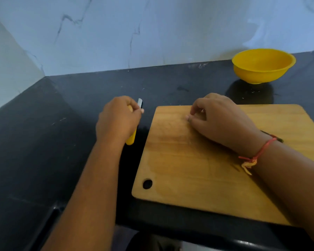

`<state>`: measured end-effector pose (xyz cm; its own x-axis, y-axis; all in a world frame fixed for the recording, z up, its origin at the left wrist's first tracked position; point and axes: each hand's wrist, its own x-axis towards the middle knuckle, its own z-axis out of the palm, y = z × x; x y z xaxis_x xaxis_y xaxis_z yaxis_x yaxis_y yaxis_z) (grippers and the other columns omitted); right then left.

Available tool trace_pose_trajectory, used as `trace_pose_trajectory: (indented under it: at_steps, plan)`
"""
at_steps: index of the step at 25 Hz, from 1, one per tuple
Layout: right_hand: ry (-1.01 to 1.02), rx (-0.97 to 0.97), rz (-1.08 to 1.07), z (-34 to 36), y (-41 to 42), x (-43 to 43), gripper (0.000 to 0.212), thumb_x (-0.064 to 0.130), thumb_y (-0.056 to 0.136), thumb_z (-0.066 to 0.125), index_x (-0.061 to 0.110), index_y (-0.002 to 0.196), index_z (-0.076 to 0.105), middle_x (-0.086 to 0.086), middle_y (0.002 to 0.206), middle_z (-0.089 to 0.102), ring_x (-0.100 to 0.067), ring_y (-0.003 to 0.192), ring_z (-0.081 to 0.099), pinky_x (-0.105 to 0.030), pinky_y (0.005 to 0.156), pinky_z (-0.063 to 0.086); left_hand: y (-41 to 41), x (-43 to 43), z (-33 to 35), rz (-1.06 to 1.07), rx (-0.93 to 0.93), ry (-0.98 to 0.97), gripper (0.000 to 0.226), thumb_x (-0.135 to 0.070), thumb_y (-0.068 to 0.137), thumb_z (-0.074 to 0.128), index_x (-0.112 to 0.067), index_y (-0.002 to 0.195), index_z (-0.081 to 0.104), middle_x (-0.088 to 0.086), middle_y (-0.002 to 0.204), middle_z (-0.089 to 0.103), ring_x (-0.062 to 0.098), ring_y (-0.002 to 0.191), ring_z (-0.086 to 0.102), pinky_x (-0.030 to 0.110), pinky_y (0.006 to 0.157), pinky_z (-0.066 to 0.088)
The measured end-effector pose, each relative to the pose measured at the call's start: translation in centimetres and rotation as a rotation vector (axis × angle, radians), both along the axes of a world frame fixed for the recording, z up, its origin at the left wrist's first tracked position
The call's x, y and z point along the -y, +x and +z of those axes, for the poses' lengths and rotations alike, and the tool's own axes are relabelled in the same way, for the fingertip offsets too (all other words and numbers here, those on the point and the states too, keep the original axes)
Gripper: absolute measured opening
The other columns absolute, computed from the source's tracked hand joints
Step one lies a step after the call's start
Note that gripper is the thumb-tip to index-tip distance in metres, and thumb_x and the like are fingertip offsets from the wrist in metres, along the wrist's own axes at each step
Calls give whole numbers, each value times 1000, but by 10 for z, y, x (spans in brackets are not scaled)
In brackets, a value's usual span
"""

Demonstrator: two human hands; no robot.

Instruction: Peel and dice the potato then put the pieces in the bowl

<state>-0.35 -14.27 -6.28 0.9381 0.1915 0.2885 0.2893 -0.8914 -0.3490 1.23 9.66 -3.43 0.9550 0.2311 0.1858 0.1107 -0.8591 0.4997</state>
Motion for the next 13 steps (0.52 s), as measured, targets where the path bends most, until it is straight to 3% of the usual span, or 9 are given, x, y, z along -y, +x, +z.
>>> trace_pose_trajectory:
  at_steps: [4,7,10,13]
  plan:
    - [-61,-50,-23,9,-6,-9,24,50,92,63,28,101,64,5,100,56,-13,92,54,-26,78,46,-5,-17,-4,41,-302,244,41,-58,74,78,-23,92,66,3,90,64,27,84,63,37,70,52]
    - [-160,-109,-54,22,-9,-15,26,50,94,62,26,104,66,5,100,60,-13,91,56,-28,79,49,-8,-15,-1,34,-317,289,41,-51,77,76,-13,82,60,7,82,61,27,74,60,32,57,41]
    - [-245,-168,-102,35,-18,-24,32,48,96,59,22,111,70,3,100,66,-16,93,58,-29,82,50,-18,-13,7,11,-279,220,34,-39,75,75,-13,78,54,5,81,59,24,68,57,31,57,40]
    - [-46,-198,-132,40,-26,-30,41,49,101,51,16,114,73,-1,99,71,-17,91,64,-31,86,53,-26,-17,14,11,-141,94,32,-39,69,72,-13,73,55,4,74,60,23,64,57,29,54,39]
